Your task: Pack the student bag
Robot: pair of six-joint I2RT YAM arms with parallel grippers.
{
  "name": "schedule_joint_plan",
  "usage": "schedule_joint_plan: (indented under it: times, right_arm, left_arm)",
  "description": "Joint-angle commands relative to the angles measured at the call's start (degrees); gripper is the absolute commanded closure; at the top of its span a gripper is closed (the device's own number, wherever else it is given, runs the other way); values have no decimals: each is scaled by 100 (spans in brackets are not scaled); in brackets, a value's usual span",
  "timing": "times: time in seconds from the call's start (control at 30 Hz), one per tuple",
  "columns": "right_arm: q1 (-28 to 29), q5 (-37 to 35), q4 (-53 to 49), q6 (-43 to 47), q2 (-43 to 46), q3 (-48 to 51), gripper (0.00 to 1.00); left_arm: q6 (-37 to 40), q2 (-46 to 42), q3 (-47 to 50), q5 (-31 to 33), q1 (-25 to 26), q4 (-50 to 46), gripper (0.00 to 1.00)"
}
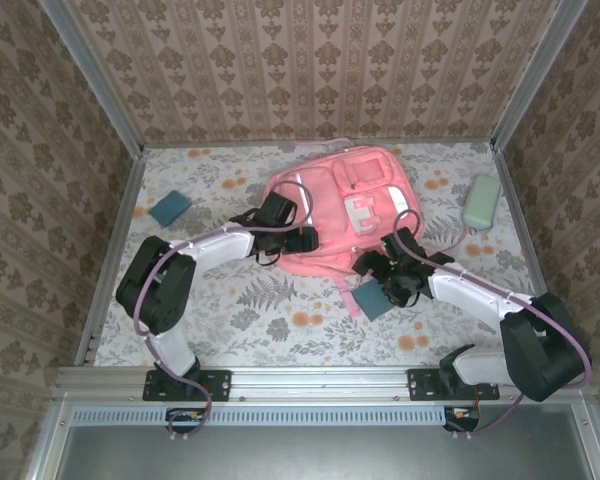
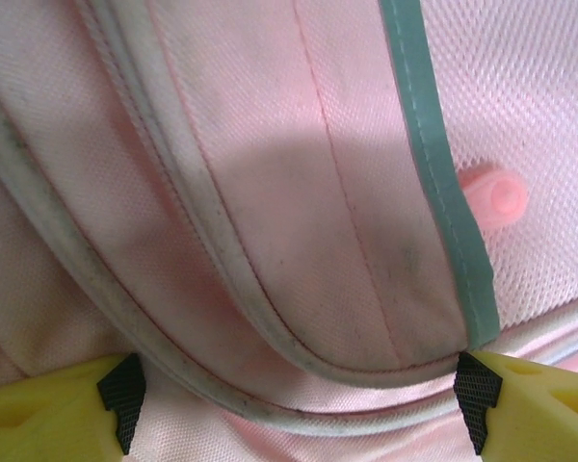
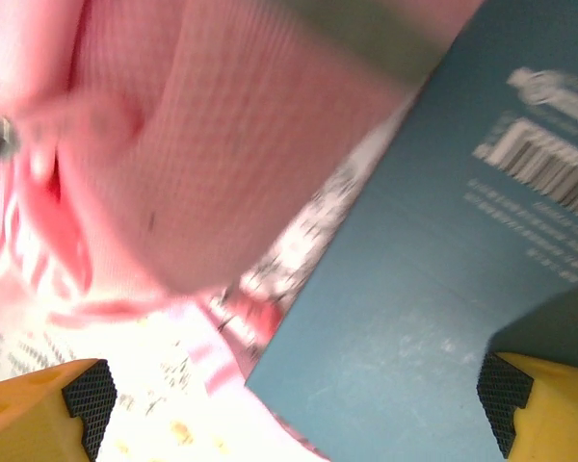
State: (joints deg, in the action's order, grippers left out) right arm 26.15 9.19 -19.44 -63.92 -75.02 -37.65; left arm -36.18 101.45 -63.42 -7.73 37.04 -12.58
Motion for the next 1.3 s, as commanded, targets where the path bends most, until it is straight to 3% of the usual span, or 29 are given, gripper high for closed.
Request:
schedule_joint_plan:
  times: [0.0,0.23,0.47,0.73,0.83,0.93,1.27]
  right_arm:
    - [182,299,-118,-262,-125,-411,0]
    - [-212,-338,-1719,1458,-137,-1101,0]
    - [-1314,-93,-1777,2815,-612,-1098,1]
    - [-1388,295,-1206,3295,-1363,-894,0]
    - [-1218,761,-896,2982,-1236,-653,1]
    - [-693,895,-653,2443,-981,-493,0]
    - [919,823,312,649,-994,-649,2]
  left_arm:
    - [197,357,-328,99,-264,20,14]
    - [189,-248,-395,-9,-246,-227,14]
    - [-92,-1193,202,28,-19,-387,13]
    - [-639,-2156,1353,122,210,-323,13]
    - [-771,-2443,1724,220,226,-358,12]
    - [-826,-2671,1994,316,220,-419,12]
    - [-1046,-3120,2679,280,199,-411,12]
